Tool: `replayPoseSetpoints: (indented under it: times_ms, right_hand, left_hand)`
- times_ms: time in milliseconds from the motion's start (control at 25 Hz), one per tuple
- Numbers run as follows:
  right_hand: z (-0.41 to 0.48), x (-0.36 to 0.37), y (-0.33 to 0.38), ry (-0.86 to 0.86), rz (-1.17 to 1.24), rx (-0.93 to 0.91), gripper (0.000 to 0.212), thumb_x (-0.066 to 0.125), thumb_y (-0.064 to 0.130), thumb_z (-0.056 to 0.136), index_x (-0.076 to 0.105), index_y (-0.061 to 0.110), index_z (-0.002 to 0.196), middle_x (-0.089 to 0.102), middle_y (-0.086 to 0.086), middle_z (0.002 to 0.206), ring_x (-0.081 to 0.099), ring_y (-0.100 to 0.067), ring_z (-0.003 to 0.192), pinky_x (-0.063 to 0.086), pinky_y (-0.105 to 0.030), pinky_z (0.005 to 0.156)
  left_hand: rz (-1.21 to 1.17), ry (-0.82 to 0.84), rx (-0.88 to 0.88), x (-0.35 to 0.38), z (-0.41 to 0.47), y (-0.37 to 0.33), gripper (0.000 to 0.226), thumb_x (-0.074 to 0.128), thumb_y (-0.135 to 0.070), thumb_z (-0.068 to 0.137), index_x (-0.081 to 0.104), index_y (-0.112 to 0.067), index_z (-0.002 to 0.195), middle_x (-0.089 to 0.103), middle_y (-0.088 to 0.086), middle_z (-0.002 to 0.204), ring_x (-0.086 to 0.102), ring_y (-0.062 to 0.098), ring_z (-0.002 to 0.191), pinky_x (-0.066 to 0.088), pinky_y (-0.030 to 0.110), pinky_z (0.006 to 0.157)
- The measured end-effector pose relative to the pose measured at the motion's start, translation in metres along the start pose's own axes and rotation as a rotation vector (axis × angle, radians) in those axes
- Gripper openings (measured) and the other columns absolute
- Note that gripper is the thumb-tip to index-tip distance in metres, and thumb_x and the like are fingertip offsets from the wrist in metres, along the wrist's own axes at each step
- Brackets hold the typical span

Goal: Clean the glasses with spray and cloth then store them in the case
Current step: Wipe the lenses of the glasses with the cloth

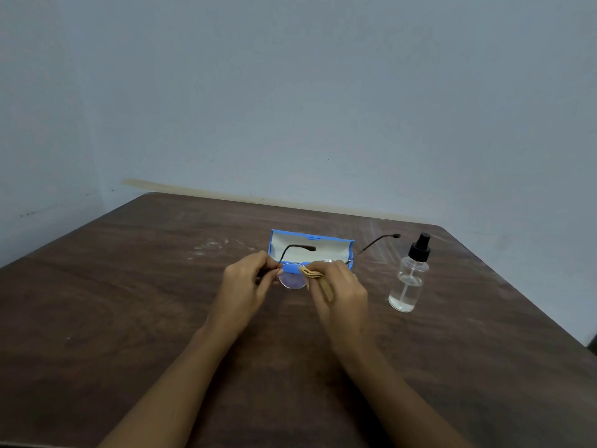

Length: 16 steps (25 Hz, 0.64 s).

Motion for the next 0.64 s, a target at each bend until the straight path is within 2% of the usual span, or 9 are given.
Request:
replayPoseSetpoints:
  times_ms: [120, 160, 240, 280, 320, 360, 440, 520, 640]
  right_hand:
    - [0.003, 0.003, 0.028, -0.057, -0.264, -0.236, 0.045, 0.032, 0.032, 0.098, 0.066, 0.006, 0.083, 0.062, -0.007, 0.078, 0.058, -0.017, 0.069, 0.044, -0.025, 0.053]
    - [0.003, 0.006, 0.033, -0.054, -0.342, -0.287, 0.041, 0.035, 0.027, 0.098, 0.066, 0.006, 0.080, 0.062, -0.008, 0.077, 0.059, -0.019, 0.067, 0.043, -0.025, 0.049]
    - [0.002, 0.018, 0.032, 0.000, -0.453, -0.318, 0.015, 0.054, 0.015, 0.085, 0.065, 0.008, 0.077, 0.061, -0.007, 0.077, 0.060, -0.020, 0.066, 0.041, -0.024, 0.046]
    - [0.001, 0.023, 0.029, 0.034, -0.463, -0.302, 0.003, 0.063, 0.010, 0.078, 0.065, 0.008, 0.077, 0.060, -0.006, 0.077, 0.060, -0.021, 0.067, 0.041, -0.024, 0.047]
    - [-0.001, 0.028, 0.025, 0.064, -0.459, -0.278, 0.005, 0.067, 0.007, 0.075, 0.065, 0.009, 0.079, 0.060, -0.005, 0.077, 0.059, -0.021, 0.068, 0.041, -0.024, 0.048]
    - [-0.004, 0.032, 0.021, 0.098, -0.445, -0.261, 0.005, 0.065, 0.008, 0.077, 0.065, 0.010, 0.082, 0.060, -0.005, 0.079, 0.059, -0.021, 0.070, 0.043, -0.025, 0.050]
    - [-0.006, 0.038, 0.020, 0.156, -0.401, -0.203, 0.018, 0.049, 0.015, 0.084, 0.065, 0.011, 0.088, 0.061, -0.006, 0.084, 0.060, -0.024, 0.076, 0.048, -0.027, 0.054]
    - [-0.006, 0.043, 0.019, 0.195, -0.386, -0.163, 0.023, 0.042, 0.014, 0.083, 0.064, 0.011, 0.090, 0.060, -0.007, 0.088, 0.061, -0.026, 0.079, 0.050, -0.027, 0.053]
    - [-0.005, 0.043, 0.009, 0.191, -0.262, -0.061, 0.012, 0.053, 0.006, 0.080, 0.059, 0.009, 0.089, 0.058, -0.012, 0.087, 0.060, -0.031, 0.079, 0.054, -0.038, 0.051]
  left_hand:
    - [-0.004, 0.007, 0.010, 0.002, 0.001, -0.003, 0.009, 0.061, -0.013, 0.078, 0.059, -0.008, 0.070, 0.059, -0.010, 0.067, 0.061, 0.011, 0.068, 0.053, 0.032, 0.060]
    - [-0.009, 0.008, 0.006, 0.003, 0.000, -0.003, 0.009, 0.063, -0.010, 0.078, 0.059, -0.009, 0.071, 0.059, -0.010, 0.068, 0.063, 0.011, 0.069, 0.054, 0.030, 0.061]
    - [-0.010, 0.009, 0.004, 0.003, 0.000, -0.003, 0.011, 0.065, -0.004, 0.079, 0.059, -0.008, 0.071, 0.060, -0.009, 0.069, 0.064, 0.009, 0.071, 0.054, 0.026, 0.061]
    - [-0.005, 0.008, 0.005, 0.003, 0.001, -0.004, 0.012, 0.065, -0.003, 0.079, 0.059, -0.008, 0.070, 0.061, -0.007, 0.068, 0.063, 0.009, 0.071, 0.053, 0.023, 0.061]
    - [0.005, 0.005, 0.011, 0.003, 0.001, -0.005, 0.012, 0.065, -0.003, 0.079, 0.059, -0.008, 0.070, 0.063, -0.004, 0.068, 0.062, 0.009, 0.070, 0.052, 0.020, 0.060]
    - [0.015, 0.002, 0.016, 0.002, 0.000, -0.006, 0.011, 0.064, -0.005, 0.079, 0.059, -0.008, 0.070, 0.064, -0.001, 0.068, 0.061, 0.010, 0.070, 0.050, 0.020, 0.059]
    - [0.017, 0.000, 0.019, 0.002, 0.000, -0.004, 0.010, 0.061, -0.009, 0.078, 0.058, -0.012, 0.070, 0.064, 0.002, 0.068, 0.060, 0.013, 0.068, 0.050, 0.026, 0.058]
    - [0.029, -0.002, 0.018, 0.000, 0.001, -0.003, 0.014, 0.059, -0.009, 0.077, 0.054, -0.019, 0.069, 0.064, 0.002, 0.068, 0.060, 0.012, 0.067, 0.049, 0.027, 0.059]
    - [0.088, 0.036, 0.048, 0.005, 0.001, -0.011, 0.020, 0.056, 0.010, 0.072, 0.053, -0.008, 0.066, 0.055, -0.012, 0.060, 0.055, -0.011, 0.067, 0.042, 0.005, 0.059]
Point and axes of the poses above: each hand's wrist, its own z-axis towards the middle knuckle, its own x-axis out of the palm, y = z × x, the point moved 9 cm from there along z, towards the middle knuckle
